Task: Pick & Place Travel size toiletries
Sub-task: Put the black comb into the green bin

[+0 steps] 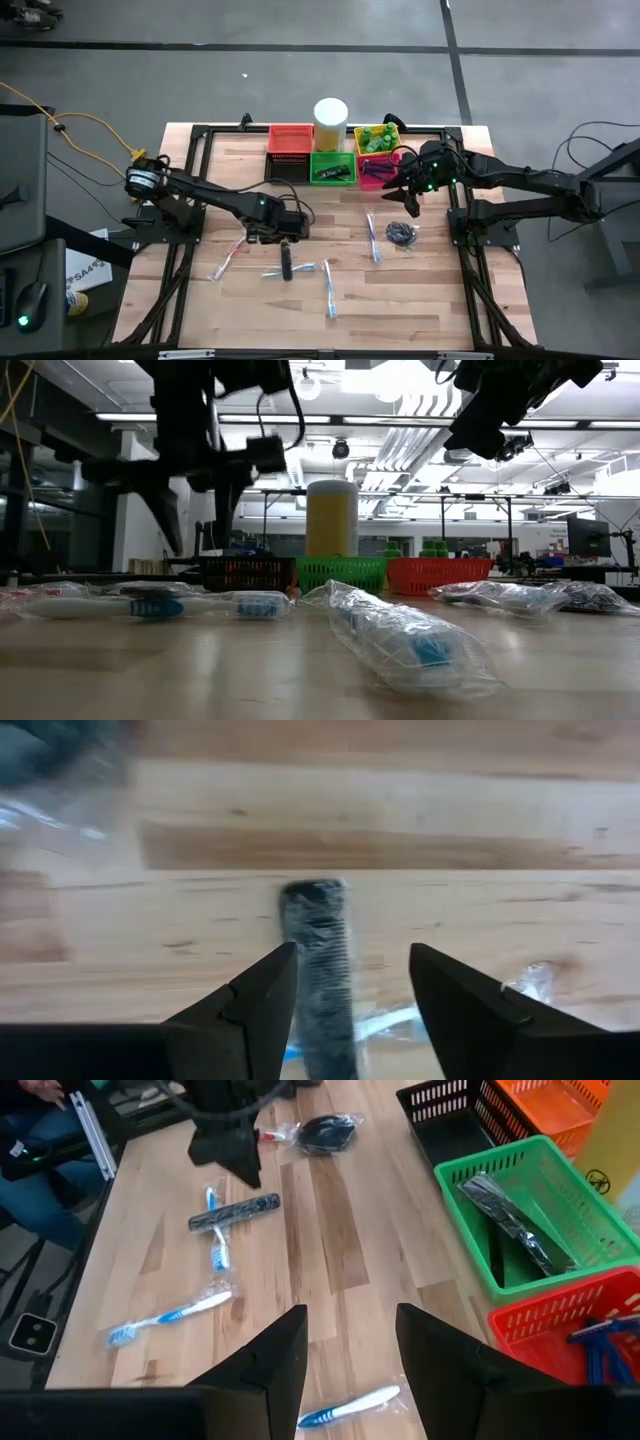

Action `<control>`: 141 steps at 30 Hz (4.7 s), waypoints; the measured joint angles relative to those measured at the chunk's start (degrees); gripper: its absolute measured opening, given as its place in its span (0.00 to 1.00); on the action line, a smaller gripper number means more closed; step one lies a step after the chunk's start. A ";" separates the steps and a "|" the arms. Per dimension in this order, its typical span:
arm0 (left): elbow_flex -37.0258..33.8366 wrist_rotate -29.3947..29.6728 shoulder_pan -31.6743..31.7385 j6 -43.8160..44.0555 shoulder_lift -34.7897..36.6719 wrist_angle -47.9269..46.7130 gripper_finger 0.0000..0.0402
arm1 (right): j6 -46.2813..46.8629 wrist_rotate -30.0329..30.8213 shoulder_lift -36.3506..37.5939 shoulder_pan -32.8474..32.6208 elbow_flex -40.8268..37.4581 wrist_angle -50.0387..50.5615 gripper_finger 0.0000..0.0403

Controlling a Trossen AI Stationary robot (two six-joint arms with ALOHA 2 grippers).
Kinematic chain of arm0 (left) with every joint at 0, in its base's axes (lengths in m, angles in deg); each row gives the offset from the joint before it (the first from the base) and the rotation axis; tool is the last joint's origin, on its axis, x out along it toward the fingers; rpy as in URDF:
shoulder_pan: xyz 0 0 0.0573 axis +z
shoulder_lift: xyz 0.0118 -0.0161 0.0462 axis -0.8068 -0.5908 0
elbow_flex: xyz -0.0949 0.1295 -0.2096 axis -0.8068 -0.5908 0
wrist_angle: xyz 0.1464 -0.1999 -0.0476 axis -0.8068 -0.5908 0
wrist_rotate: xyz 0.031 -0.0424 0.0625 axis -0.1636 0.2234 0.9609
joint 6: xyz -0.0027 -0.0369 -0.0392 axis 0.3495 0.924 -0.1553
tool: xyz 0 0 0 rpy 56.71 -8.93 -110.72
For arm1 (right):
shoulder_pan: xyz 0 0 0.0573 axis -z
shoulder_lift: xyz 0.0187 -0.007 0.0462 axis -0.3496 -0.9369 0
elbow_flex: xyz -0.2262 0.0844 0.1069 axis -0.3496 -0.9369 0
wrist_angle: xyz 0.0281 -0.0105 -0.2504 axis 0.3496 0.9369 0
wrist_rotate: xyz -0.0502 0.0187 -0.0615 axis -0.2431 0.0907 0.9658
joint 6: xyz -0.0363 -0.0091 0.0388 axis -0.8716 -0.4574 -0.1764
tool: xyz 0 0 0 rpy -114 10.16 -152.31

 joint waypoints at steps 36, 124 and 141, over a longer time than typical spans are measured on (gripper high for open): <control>-0.02 -4.49 -3.08 4.88 -5.59 4.33 0.55 | -1.48 0.42 0.00 -0.07 0.00 1.06 0.37; 11.66 -8.80 11.92 -33.71 -5.46 7.33 0.35 | 0.03 0.73 0.48 -0.02 -0.01 1.25 0.37; 15.65 -3.71 27.58 -67.68 -5.44 10.74 0.35 | 3.68 2.73 0.50 -0.02 -0.01 -1.41 0.37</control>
